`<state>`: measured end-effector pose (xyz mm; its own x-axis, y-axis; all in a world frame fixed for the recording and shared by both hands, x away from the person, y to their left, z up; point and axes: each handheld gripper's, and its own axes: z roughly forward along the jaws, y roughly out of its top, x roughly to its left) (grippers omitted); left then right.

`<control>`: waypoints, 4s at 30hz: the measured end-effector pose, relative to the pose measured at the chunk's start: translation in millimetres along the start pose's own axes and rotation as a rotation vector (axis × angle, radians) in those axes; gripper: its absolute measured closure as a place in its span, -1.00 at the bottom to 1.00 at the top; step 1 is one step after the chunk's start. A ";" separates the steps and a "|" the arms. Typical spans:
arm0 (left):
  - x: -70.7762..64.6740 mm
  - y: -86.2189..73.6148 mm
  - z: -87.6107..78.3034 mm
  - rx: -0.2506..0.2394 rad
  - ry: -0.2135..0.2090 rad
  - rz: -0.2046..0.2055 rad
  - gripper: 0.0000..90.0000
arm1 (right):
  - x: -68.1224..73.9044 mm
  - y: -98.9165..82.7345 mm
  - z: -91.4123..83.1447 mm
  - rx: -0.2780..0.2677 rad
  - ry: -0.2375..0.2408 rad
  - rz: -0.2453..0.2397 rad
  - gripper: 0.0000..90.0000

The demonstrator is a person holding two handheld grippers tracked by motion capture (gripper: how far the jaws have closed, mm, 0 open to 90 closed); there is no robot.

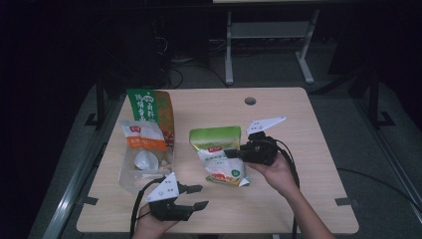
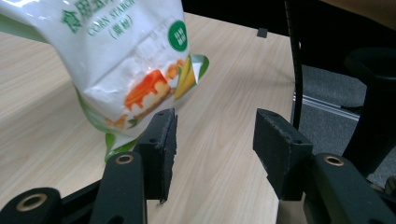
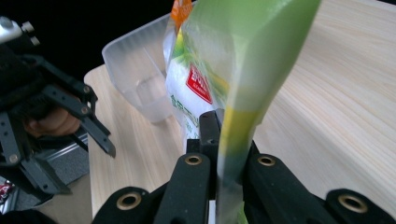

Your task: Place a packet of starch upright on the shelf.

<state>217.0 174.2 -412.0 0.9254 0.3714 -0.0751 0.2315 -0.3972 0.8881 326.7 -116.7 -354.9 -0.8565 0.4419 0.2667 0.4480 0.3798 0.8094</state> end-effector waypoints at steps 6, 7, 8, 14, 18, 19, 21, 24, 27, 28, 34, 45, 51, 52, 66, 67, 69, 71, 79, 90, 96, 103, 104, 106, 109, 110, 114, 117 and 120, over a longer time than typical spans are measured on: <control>-2.0 -2.5 -0.6 -0.009 -0.005 0.003 0.07 | 1.8 9.8 4.3 0.001 0.016 0.000 0.98; -2.2 -2.6 -0.3 -0.015 -0.011 0.009 0.06 | 3.6 13.4 4.7 0.001 0.013 -0.003 0.98; -3.3 -2.7 0.0 -0.017 -0.011 0.006 0.05 | 4.3 15.3 4.7 0.000 0.017 -0.007 0.98; -7.2 -1.7 2.9 -0.006 -0.017 0.011 0.04 | 11.7 30.8 3.6 0.001 0.023 -0.026 0.98; -8.2 -1.0 3.4 -0.012 -0.023 0.021 0.04 | 17.5 42.3 3.9 -0.002 0.041 -0.040 0.98; -8.7 -1.0 3.4 -0.014 -0.027 0.023 0.04 | 19.0 45.3 4.4 0.000 0.042 -0.048 0.98; -10.2 -0.8 3.6 -0.015 -0.032 0.025 0.04 | 23.2 51.7 5.7 0.002 0.051 -0.052 0.98; -11.6 -0.9 4.2 -0.018 -0.039 0.031 0.03 | 25.0 57.7 7.2 -0.004 0.070 -0.063 0.98; -13.6 -0.7 4.7 -0.020 -0.050 0.037 0.03 | 32.2 70.6 12.0 -0.019 0.093 -0.080 0.98; -15.3 -0.7 5.0 -0.019 -0.051 0.034 0.03 | 32.2 70.6 12.0 -0.019 0.093 -0.080 0.98; -21.2 0.3 6.8 -0.021 -0.068 0.051 0.02 | 45.7 90.0 25.8 -0.028 0.129 -0.107 0.98; -26.1 -0.6 5.3 -0.011 -0.073 0.086 0.01 | 63.9 118.9 65.5 -0.030 0.198 -0.123 0.98; -26.3 -1.2 5.0 -0.010 -0.073 0.084 0.01 | 68.7 126.4 84.5 -0.028 0.218 -0.129 0.98; -26.3 -1.3 5.0 -0.010 -0.073 0.085 0.01 | 70.4 127.6 88.0 -0.023 0.226 -0.122 0.98; -25.2 -3.6 2.5 -0.009 -0.068 0.094 -0.03 | 78.0 137.0 142.3 0.013 0.283 -0.123 0.98; -24.7 -4.0 2.2 -0.008 -0.069 0.094 -0.03 | 78.0 136.7 146.9 0.016 0.291 -0.118 0.98; -25.3 -4.9 2.5 -0.004 -0.070 0.082 -0.04 | 78.0 135.9 160.3 0.036 0.314 -0.108 0.98; -26.0 -5.0 2.6 -0.001 -0.069 0.096 -0.04 | 77.5 134.6 169.2 0.041 0.338 -0.106 0.98; -25.5 -5.2 2.6 0.004 -0.070 0.108 -0.04 | 74.6 125.9 193.8 0.052 0.395 -0.059 0.98; -24.9 -7.9 5.3 0.013 -0.071 0.090 -0.06 | 62.4 108.4 204.9 0.082 0.374 -0.023 0.91; -25.1 -8.2 6.6 0.013 -0.070 0.085 -0.08 | 66.6 104.8 197.1 0.096 0.334 -0.070 0.90; -24.2 -8.6 7.1 0.017 -0.065 0.084 -0.09 | 59.6 91.6 193.4 0.118 0.324 -0.073 0.96; -24.1 -8.6 7.1 0.018 -0.064 0.084 -0.09 | 58.4 89.0 193.1 0.119 0.323 -0.077 0.97; -23.7 -9.0 7.9 0.017 -0.057 0.075 -0.13 | 56.4 84.5 191.4 0.116 0.329 -0.062 0.98; -22.5 -9.7 8.7 0.021 -0.051 0.069 -0.15 | 54.1 80.4 190.6 0.115 0.332 -0.053 0.98; -22.5 -9.7 8.7 0.021 -0.051 0.069 -0.16 | 54.1 80.4 190.6 0.115 0.332 -0.053 0.98; -21.1 -10.1 9.3 0.022 -0.045 0.064 -0.18 | 52.3 78.5 189.1 0.122 0.324 -0.053 0.98; -20.7 -10.1 9.1 0.022 -0.040 0.060 -0.19 | 52.3 78.7 188.5 0.122 0.322 -0.053 0.93; -19.0 -10.3 9.4 0.028 -0.036 0.060 -0.22 | 51.6 78.8 186.1 0.113 0.324 -0.051 0.85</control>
<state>199.9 163.3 -424.0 0.9480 0.3160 -0.0386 0.1830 -0.4418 0.8783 365.5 87.3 -374.8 -0.9074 0.1453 0.3944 0.4123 0.4903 0.7679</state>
